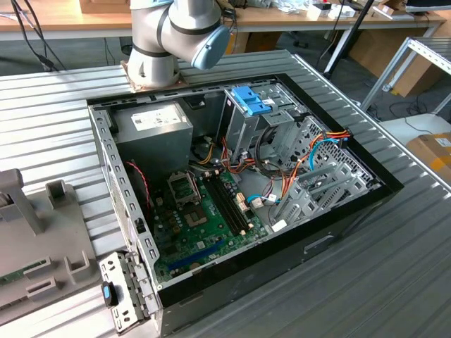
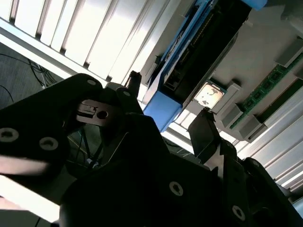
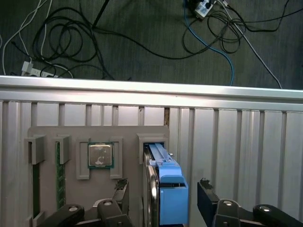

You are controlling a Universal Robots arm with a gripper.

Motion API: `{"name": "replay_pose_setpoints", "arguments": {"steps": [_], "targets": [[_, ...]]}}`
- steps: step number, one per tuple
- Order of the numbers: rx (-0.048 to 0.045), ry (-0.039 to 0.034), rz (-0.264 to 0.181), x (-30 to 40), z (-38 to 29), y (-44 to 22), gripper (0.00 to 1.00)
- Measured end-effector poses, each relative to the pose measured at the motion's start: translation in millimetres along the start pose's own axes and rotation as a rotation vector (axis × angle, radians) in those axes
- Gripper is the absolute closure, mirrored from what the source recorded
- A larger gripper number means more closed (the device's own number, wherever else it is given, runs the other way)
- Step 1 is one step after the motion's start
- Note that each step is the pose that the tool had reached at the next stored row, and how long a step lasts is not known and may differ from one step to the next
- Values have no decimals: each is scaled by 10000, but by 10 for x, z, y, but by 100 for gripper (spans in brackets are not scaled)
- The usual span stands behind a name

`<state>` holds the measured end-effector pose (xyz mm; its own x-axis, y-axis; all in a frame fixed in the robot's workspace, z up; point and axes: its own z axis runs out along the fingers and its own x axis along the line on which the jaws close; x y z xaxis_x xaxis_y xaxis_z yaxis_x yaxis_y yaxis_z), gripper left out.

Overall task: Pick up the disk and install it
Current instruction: 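Pick up the disk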

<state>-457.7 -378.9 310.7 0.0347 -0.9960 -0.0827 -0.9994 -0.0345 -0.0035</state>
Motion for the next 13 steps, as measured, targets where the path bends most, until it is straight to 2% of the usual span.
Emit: {"name": "replay_pose_setpoints", "arguments": {"steps": [2,3,4,5,13], "targets": [[0,0,0,0,0,0,33],[0,0,0,0,0,0,46],[0,0,0,1,0,0,52],[-1,1,0,1,-1,0,63],[0,0,0,2,0,0,63]]}}
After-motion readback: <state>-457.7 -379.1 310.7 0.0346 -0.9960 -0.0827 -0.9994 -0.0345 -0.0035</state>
